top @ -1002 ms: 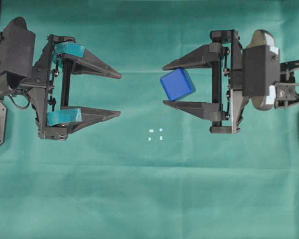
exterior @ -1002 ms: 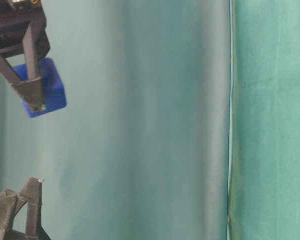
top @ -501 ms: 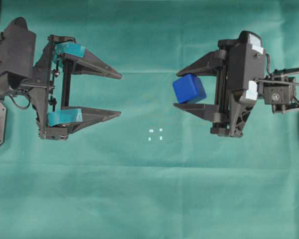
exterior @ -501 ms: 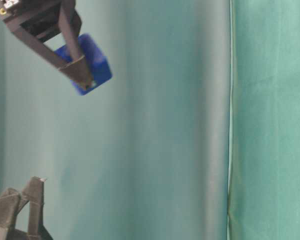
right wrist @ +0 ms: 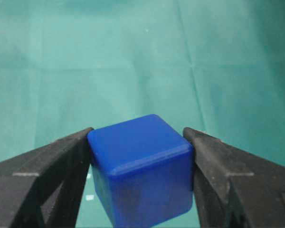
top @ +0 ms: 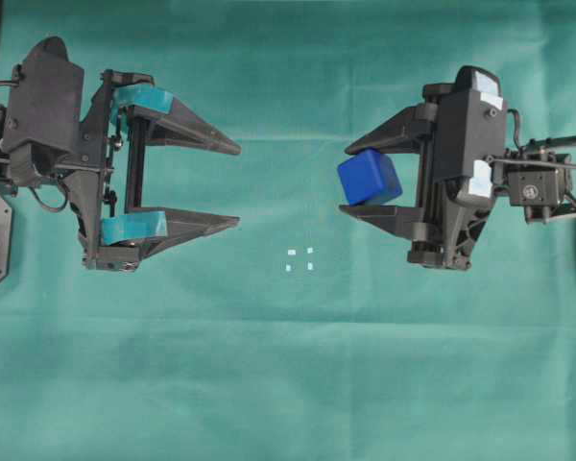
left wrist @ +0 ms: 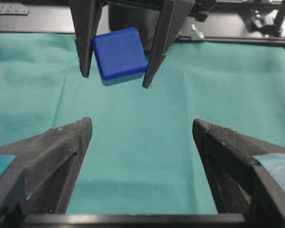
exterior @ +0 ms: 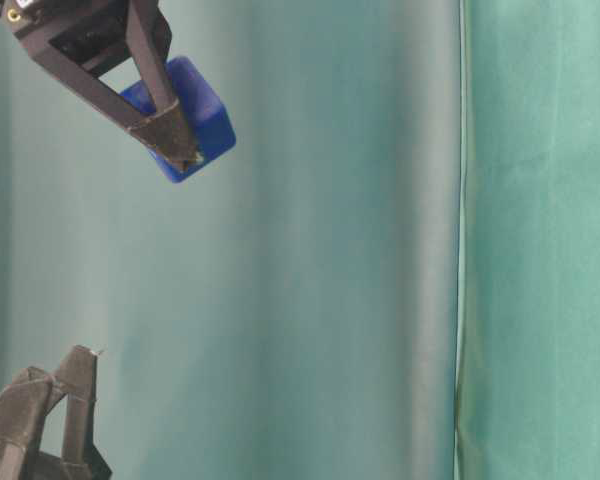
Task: Handover the blue block to the right arm after grasping it with the left arm, then place it in the designated position.
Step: 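Lower the cube with the right gripper toward the white marker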
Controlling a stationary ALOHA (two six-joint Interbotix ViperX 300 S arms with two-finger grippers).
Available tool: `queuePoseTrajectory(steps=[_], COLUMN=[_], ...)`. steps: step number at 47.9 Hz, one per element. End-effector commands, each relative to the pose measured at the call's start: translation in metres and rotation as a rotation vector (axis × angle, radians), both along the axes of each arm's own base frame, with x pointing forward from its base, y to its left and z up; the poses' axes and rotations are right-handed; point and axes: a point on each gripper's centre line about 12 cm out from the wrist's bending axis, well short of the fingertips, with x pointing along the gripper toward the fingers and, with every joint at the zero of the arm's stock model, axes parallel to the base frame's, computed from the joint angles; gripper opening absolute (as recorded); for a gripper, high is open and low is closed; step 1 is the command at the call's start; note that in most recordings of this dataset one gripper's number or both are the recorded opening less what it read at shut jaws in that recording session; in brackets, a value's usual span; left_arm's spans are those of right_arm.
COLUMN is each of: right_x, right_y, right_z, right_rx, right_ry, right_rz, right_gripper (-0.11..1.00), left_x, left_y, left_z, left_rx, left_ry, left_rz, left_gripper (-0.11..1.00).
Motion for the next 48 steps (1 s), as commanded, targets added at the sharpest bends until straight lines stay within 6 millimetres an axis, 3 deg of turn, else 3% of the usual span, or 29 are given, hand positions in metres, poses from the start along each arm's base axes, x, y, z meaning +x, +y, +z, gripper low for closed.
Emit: queuePoseTrajectory(steps=[1,19,48], right_x=[0.0,0.005,0.047], right_y=[0.001,0.002,0.013], right_z=[0.006,-0.004,-0.075], right_rx=[0.004,0.004,0.04], right_ry=[-0.017,0.004,0.088], right_rz=[0.001,0.008,0.072], right_gripper=[0.64,0.64,0.64], left_x=[0.001,0.001,0.0], left_y=[0.001,0.001,0.001], left_z=[0.012,0.013,0.012], left_rx=[0.0,0.0,0.0], left_ry=[-0.034,-0.035,-0.034], left_rz=[0.003,0.003,0.003], left_gripper=[1.0,1.0,1.0])
